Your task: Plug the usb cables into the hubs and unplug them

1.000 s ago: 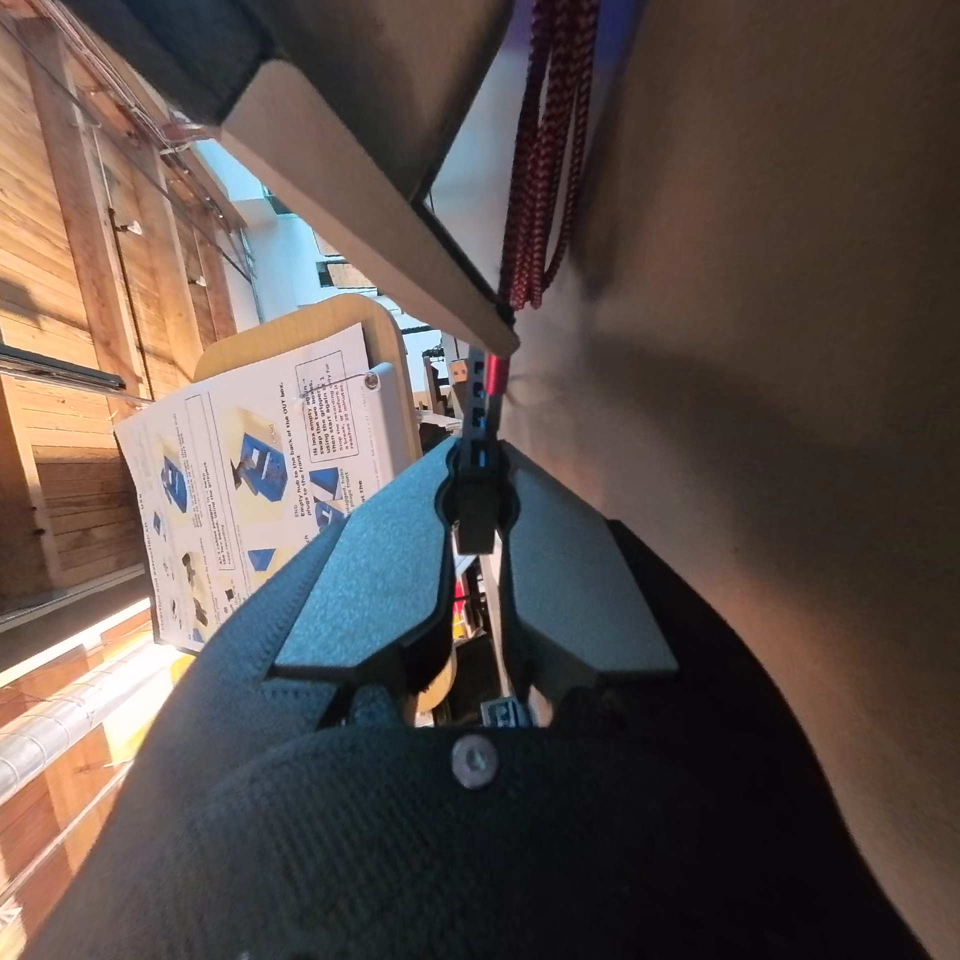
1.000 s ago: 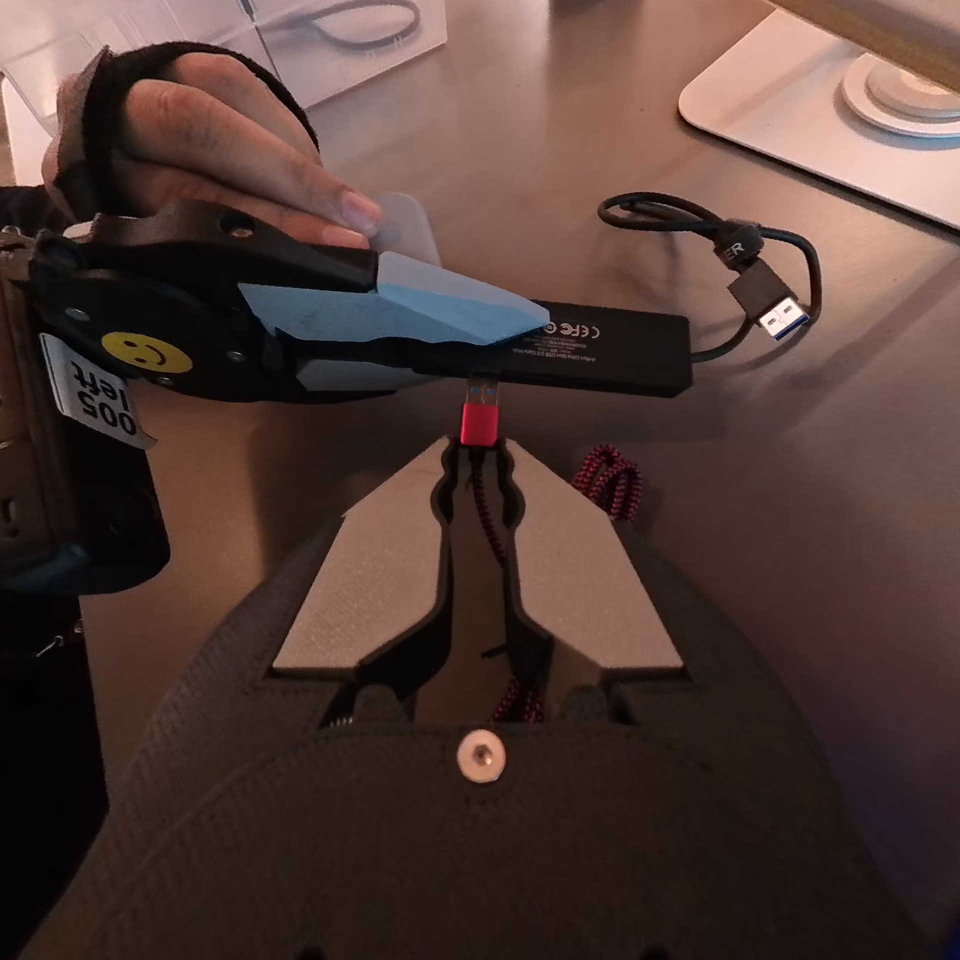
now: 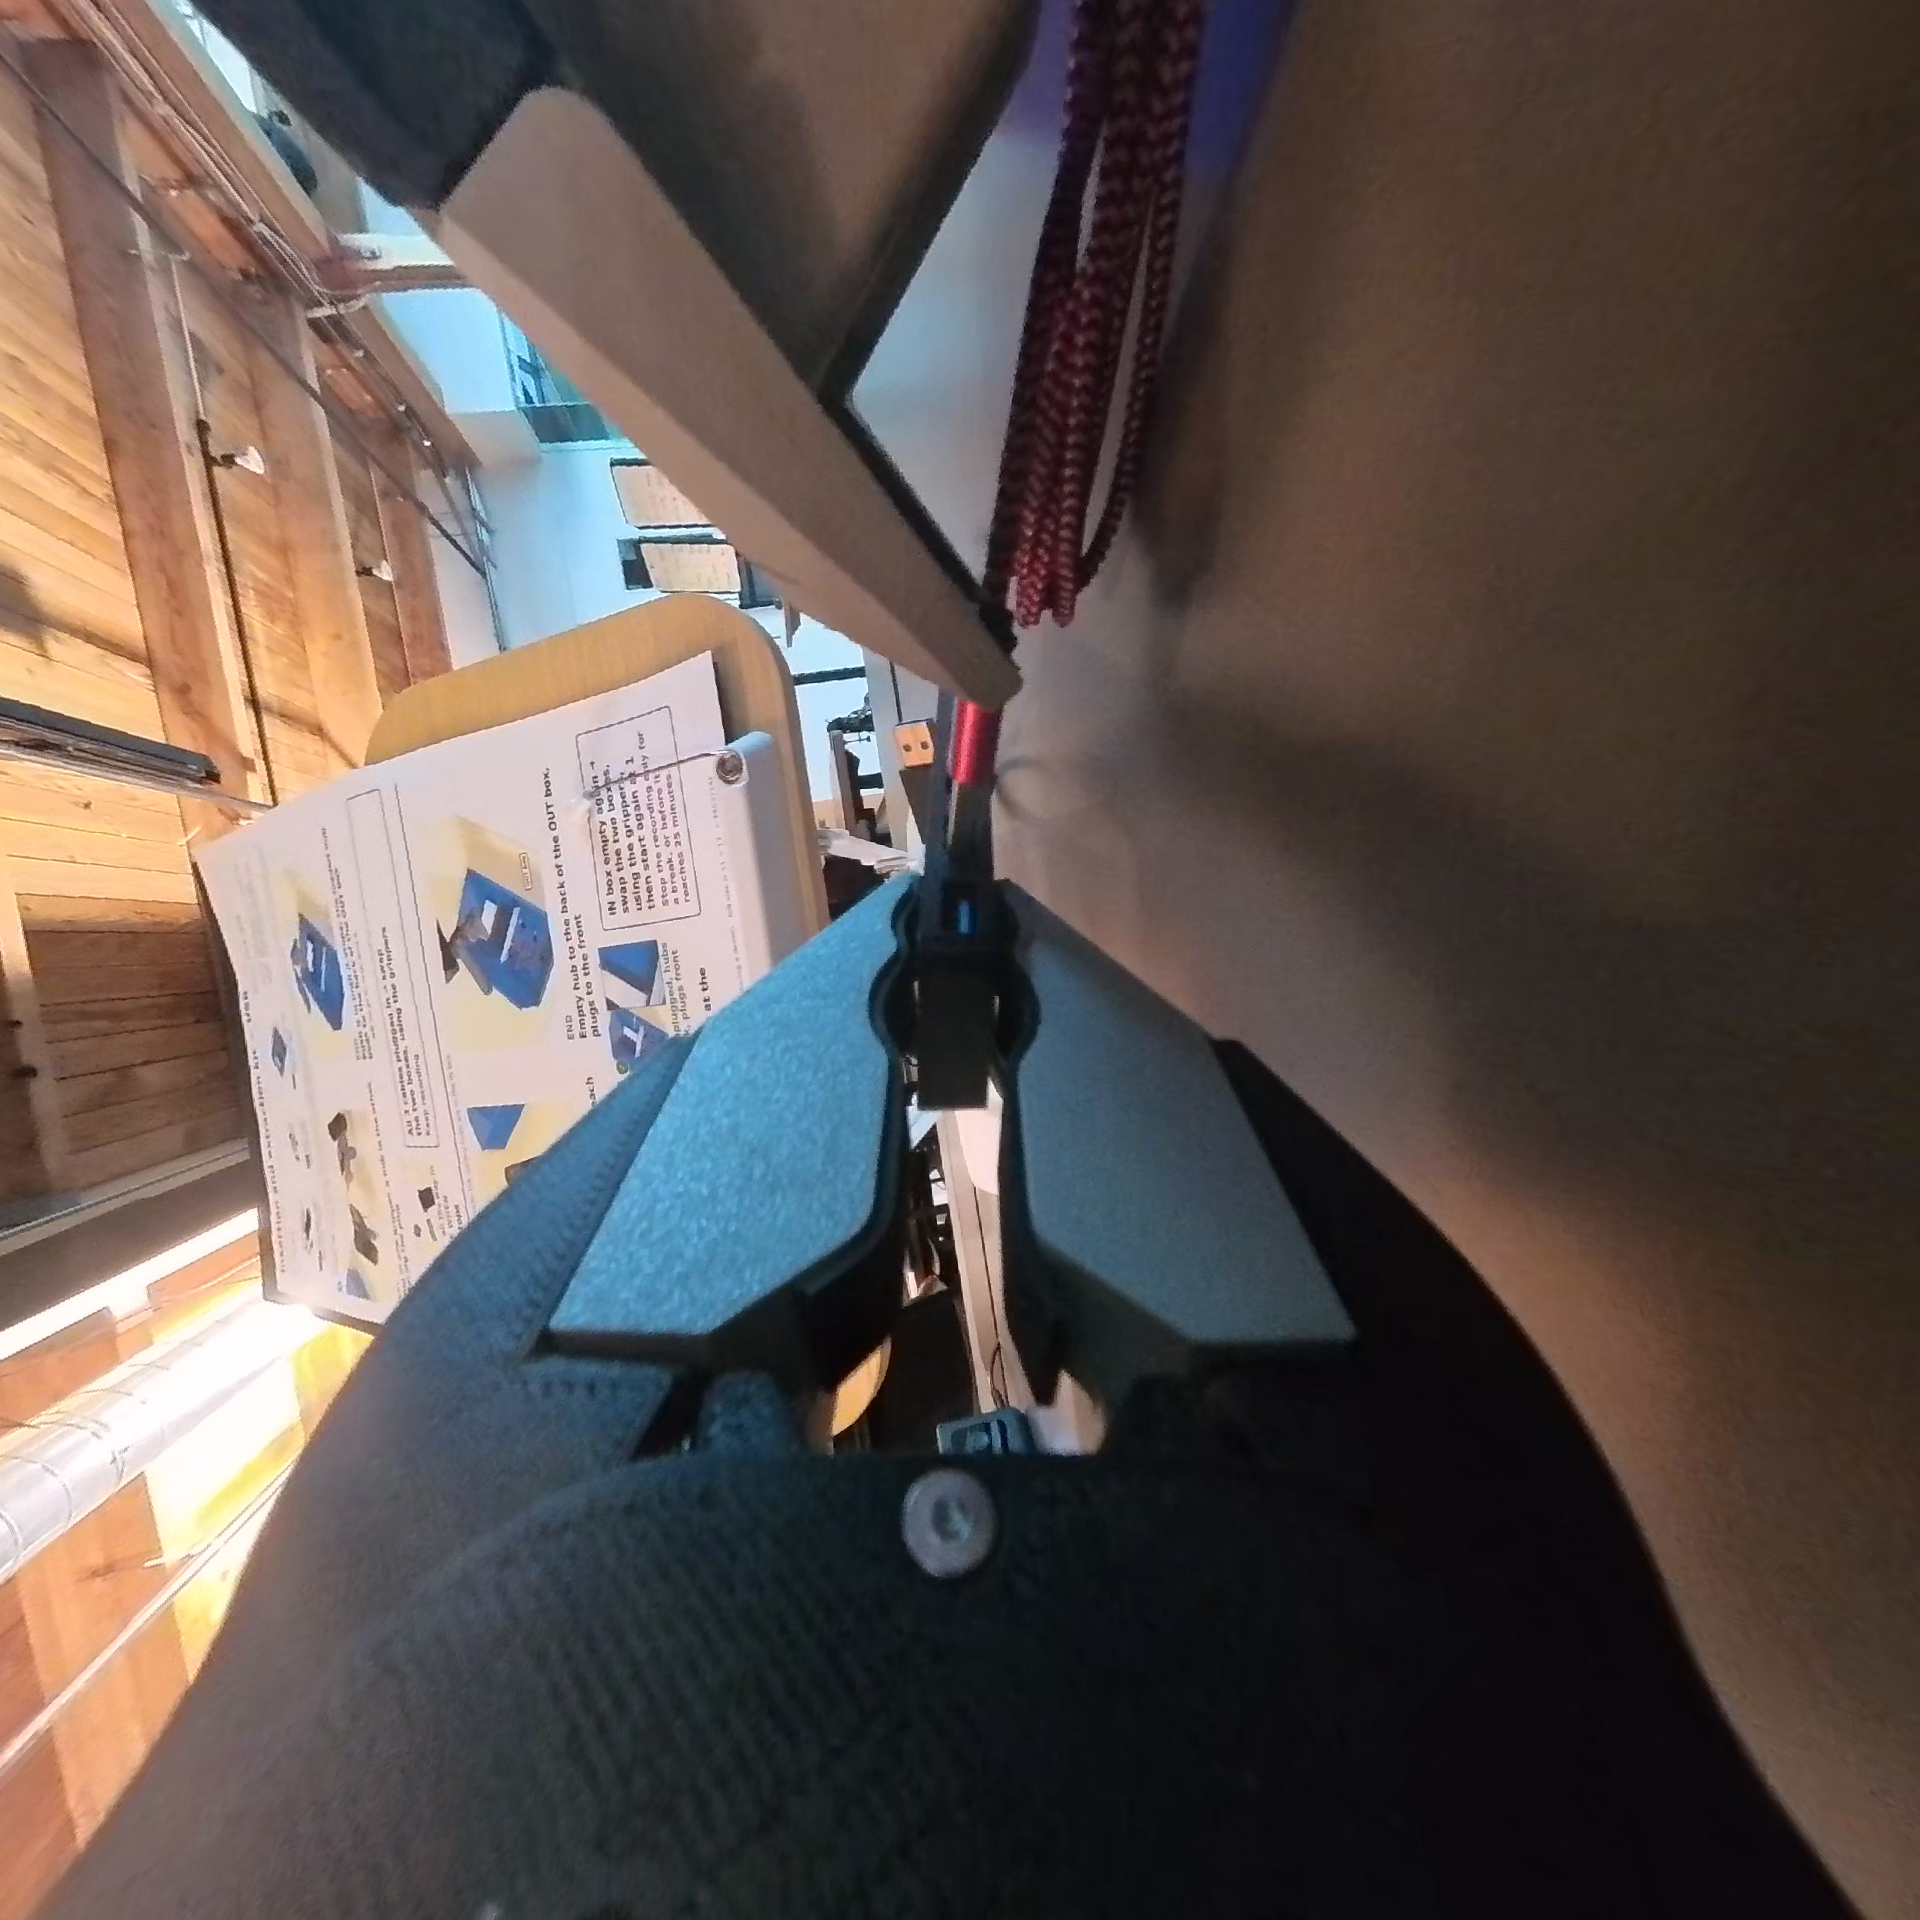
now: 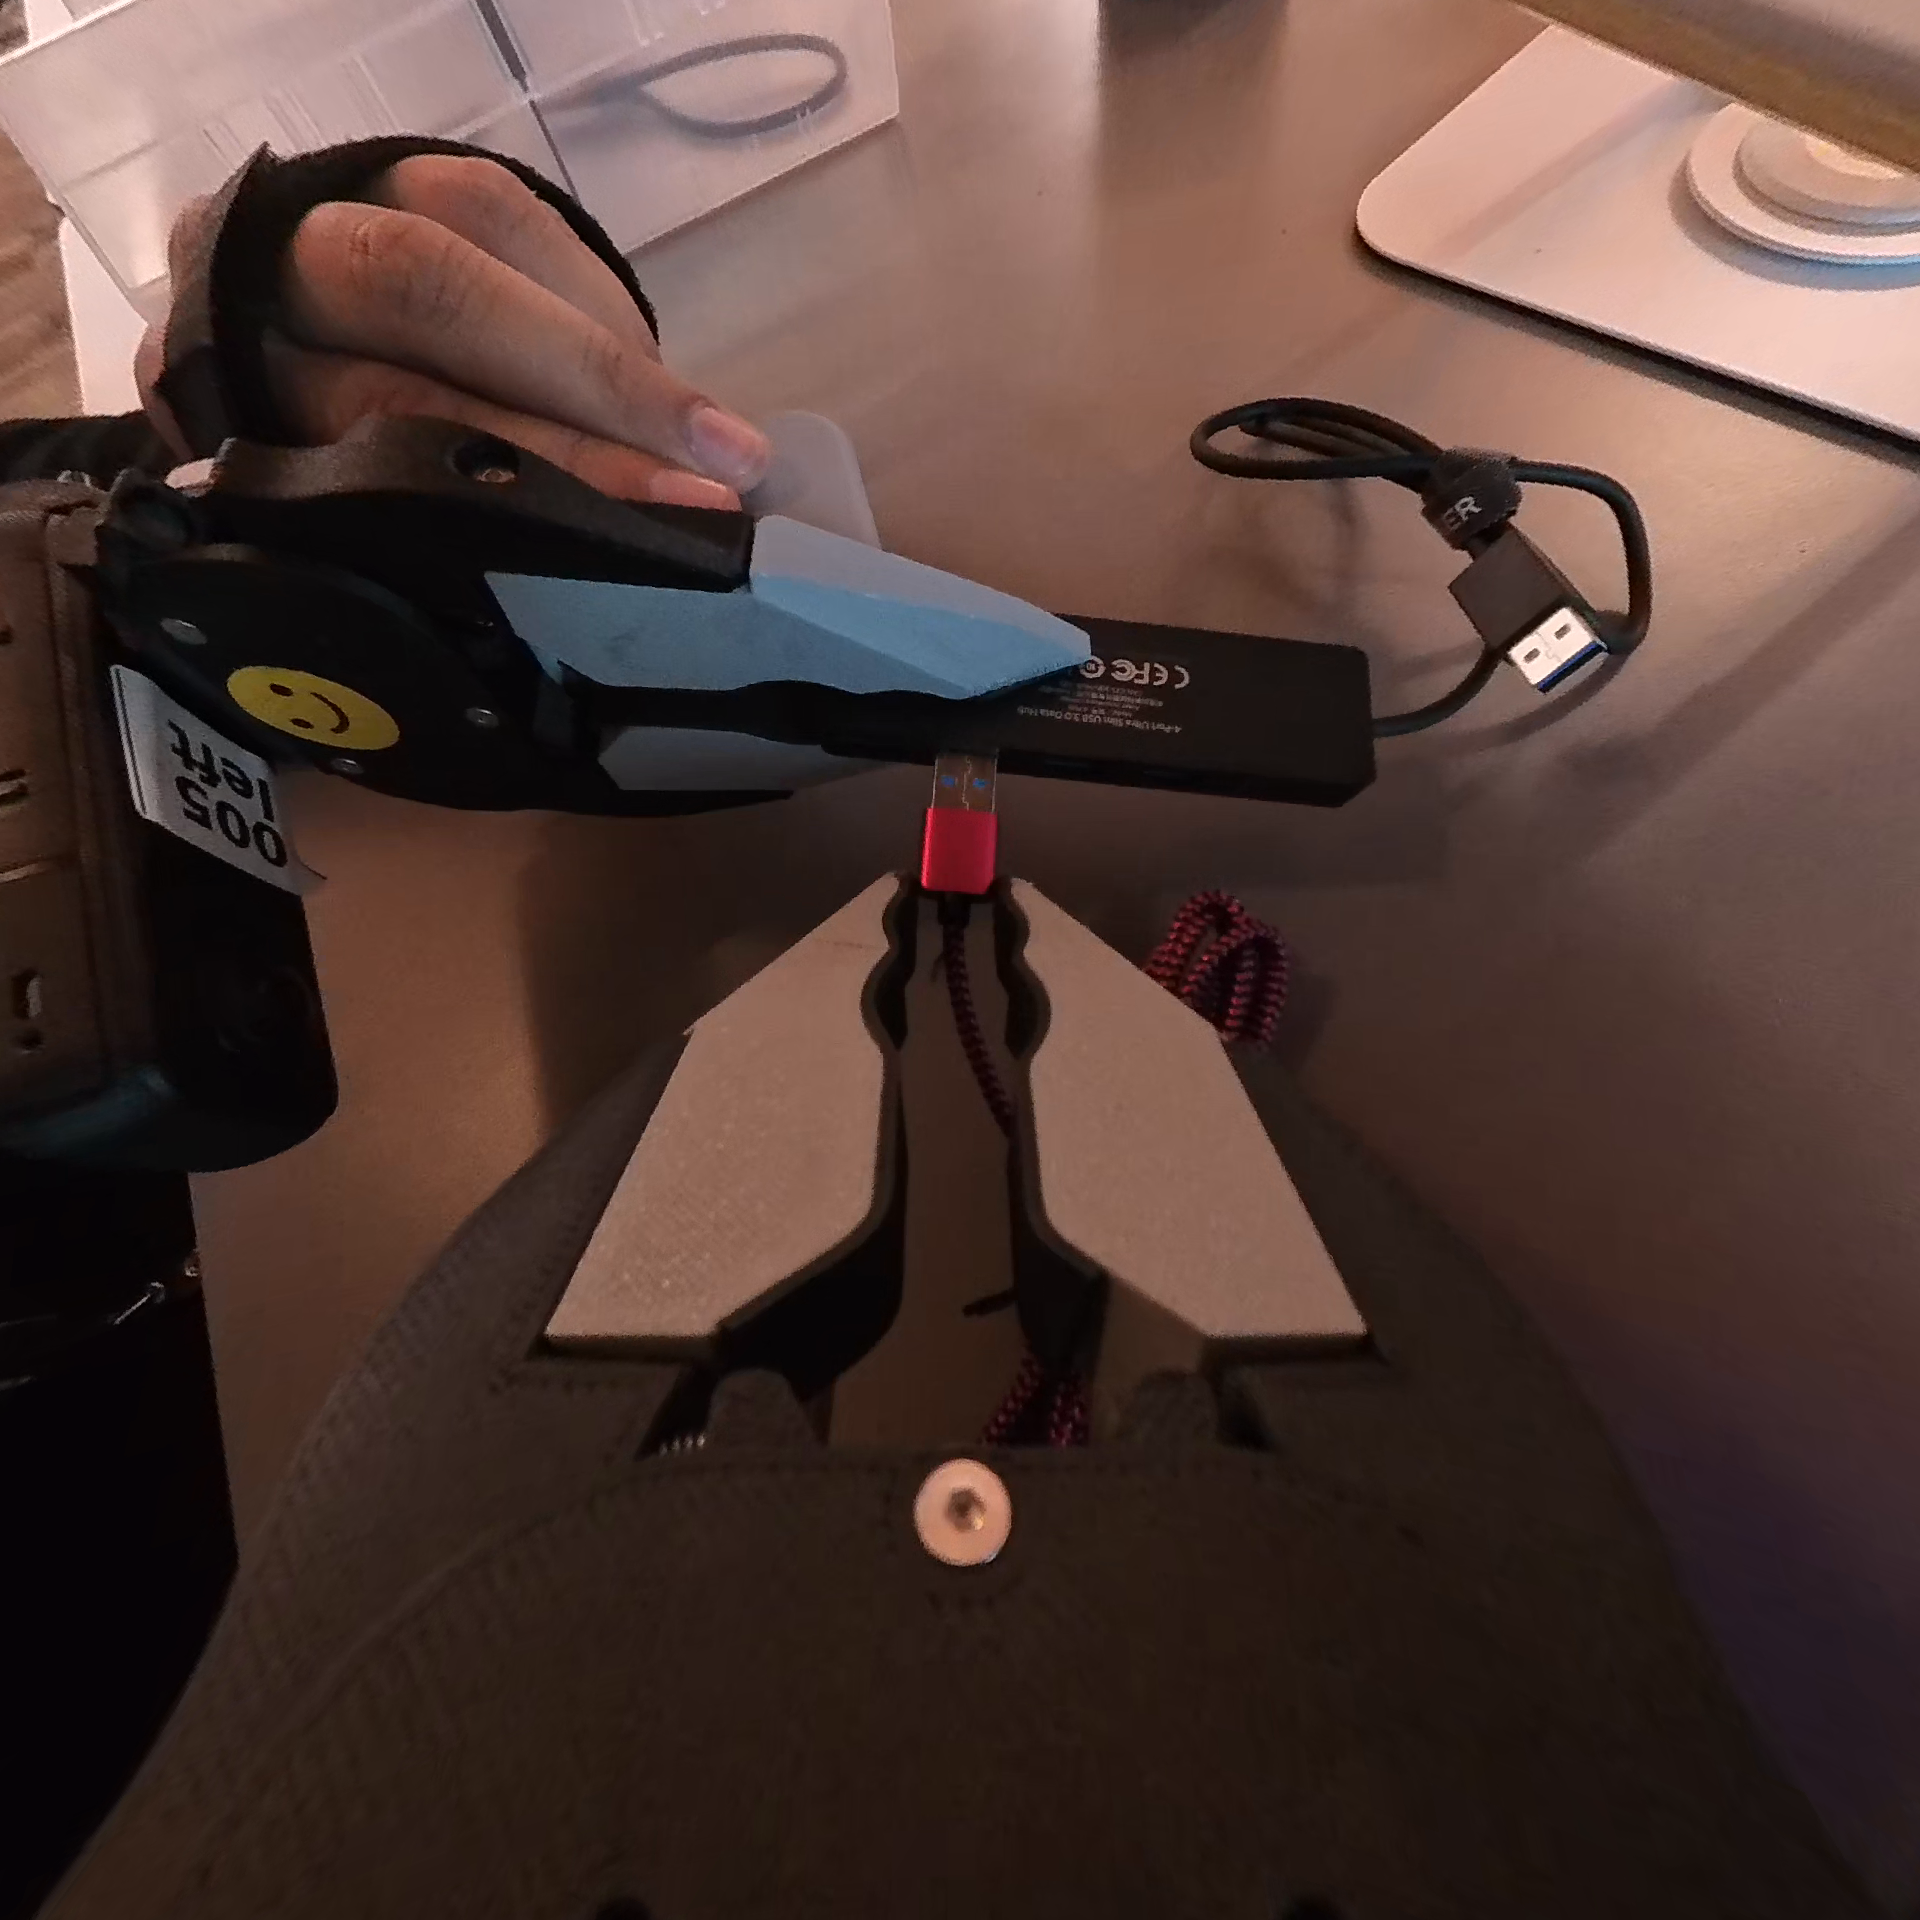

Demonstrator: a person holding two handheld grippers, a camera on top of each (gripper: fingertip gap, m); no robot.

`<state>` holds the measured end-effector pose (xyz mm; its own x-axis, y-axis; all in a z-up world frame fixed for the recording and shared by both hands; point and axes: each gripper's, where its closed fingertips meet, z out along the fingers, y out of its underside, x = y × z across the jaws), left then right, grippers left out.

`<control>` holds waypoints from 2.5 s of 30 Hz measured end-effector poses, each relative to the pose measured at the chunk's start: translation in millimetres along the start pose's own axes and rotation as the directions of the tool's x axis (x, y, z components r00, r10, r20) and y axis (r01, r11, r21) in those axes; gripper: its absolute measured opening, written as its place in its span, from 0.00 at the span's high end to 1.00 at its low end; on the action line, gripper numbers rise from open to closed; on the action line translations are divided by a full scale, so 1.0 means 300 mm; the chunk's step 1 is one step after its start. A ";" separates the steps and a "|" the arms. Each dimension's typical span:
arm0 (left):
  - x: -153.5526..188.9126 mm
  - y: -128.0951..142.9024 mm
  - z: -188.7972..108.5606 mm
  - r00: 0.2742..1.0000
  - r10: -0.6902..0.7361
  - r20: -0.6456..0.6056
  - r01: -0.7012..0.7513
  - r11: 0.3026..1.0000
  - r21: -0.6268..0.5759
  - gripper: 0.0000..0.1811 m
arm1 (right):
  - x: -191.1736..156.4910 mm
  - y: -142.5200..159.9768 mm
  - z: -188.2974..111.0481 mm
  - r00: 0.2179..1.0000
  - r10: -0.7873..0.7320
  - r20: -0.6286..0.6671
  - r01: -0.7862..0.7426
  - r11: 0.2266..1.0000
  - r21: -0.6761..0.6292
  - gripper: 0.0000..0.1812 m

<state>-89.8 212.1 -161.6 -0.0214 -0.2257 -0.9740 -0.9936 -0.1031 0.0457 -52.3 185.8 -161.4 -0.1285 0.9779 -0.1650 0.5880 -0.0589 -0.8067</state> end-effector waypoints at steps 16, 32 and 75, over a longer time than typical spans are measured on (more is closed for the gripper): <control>0.000 -0.005 -0.006 1.000 -0.005 0.000 0.005 1.000 0.022 0.96 | -0.006 0.004 -0.001 0.998 0.042 0.039 -0.042 0.999 0.004 0.93; 0.027 -0.016 -0.009 0.999 -0.022 -0.049 0.023 0.999 0.028 0.96 | -0.006 0.014 0.011 0.999 -0.031 -0.023 0.030 0.999 -0.026 0.93; -0.117 -0.163 -0.179 0.568 -0.579 -0.585 0.813 0.506 0.288 0.89 | 0.021 -0.037 -0.077 0.734 -0.548 -0.401 0.485 0.836 -0.256 1.00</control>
<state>-34.5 173.0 -117.7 0.6276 -0.6356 -0.4495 -0.5525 0.0432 -0.8324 -41.3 197.3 -140.3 -0.0960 0.8304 0.5488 0.6339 0.4761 -0.6095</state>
